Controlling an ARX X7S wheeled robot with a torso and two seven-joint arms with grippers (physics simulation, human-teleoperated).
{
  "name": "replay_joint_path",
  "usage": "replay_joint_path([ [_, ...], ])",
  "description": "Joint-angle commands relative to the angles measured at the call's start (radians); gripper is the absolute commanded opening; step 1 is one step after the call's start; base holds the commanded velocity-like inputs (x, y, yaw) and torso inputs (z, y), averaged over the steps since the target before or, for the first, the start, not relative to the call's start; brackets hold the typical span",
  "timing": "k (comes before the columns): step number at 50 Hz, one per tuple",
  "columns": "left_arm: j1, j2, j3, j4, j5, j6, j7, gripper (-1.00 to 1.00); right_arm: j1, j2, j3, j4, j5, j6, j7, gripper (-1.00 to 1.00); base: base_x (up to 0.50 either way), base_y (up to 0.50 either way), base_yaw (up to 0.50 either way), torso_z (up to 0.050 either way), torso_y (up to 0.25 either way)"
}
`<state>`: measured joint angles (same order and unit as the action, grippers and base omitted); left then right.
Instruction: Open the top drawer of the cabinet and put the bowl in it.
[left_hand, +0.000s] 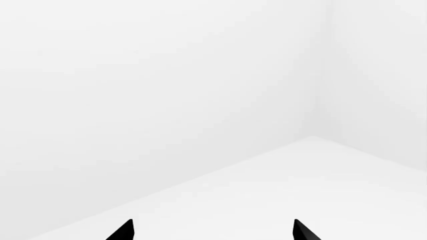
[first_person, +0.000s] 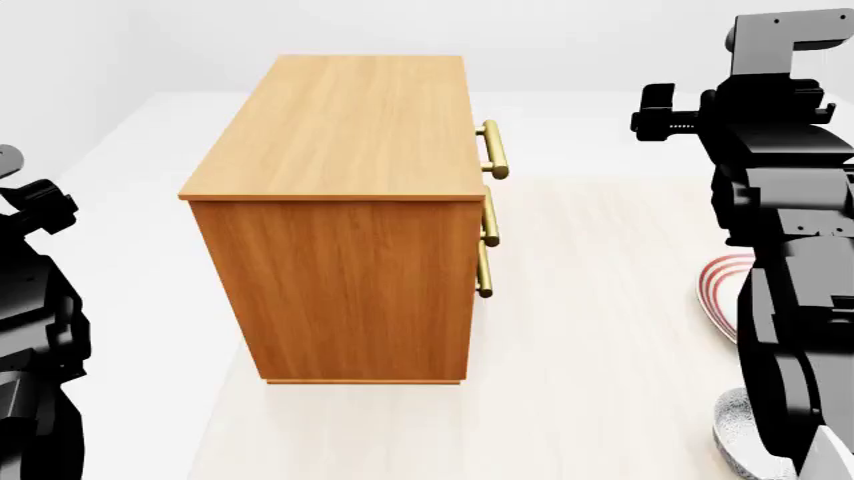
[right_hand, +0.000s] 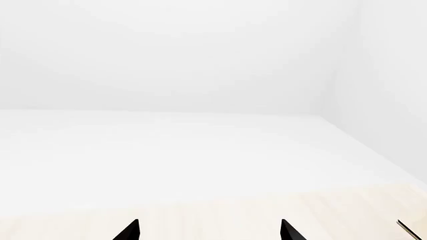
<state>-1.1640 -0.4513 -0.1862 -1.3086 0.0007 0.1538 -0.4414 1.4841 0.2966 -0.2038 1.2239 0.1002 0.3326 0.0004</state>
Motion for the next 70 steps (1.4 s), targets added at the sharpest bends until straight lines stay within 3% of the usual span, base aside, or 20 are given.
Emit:
replay_joint_path([
  [1,-0.002,-0.001,0.0,0.0,-0.001,0.002,-0.001,1.0,-0.009,0.002,0.001,-0.022,0.004,0.014,0.0,1.0,0.5,0.0,0.0,0.0,0.0],
  [24,-0.004,-0.004,-0.002,0.0,0.0,0.006,-0.004,1.0,-0.014,0.007,0.015,-0.007,0.018,-0.009,0.015,1.0,0.49,0.0,0.0,0.0,0.0],
  [34,-0.004,-0.001,0.002,0.0,0.001,0.01,-0.002,1.0,-0.192,-0.046,0.257,-0.336,0.324,0.256,-0.081,1.0,0.0,0.0,0.0,0.0,0.0],
  [42,0.0,-0.004,0.004,0.0,0.0,0.01,-0.004,1.0,-0.254,-0.079,0.528,-0.38,0.594,0.365,-0.077,1.0,0.0,0.0,0.0,0.0,0.0],
  [70,0.01,-0.015,0.007,0.0,0.0,0.017,-0.008,1.0,-0.362,-0.141,0.645,-0.435,0.734,0.401,-0.074,1.0,0.0,0.0,0.0,0.0,0.0],
])
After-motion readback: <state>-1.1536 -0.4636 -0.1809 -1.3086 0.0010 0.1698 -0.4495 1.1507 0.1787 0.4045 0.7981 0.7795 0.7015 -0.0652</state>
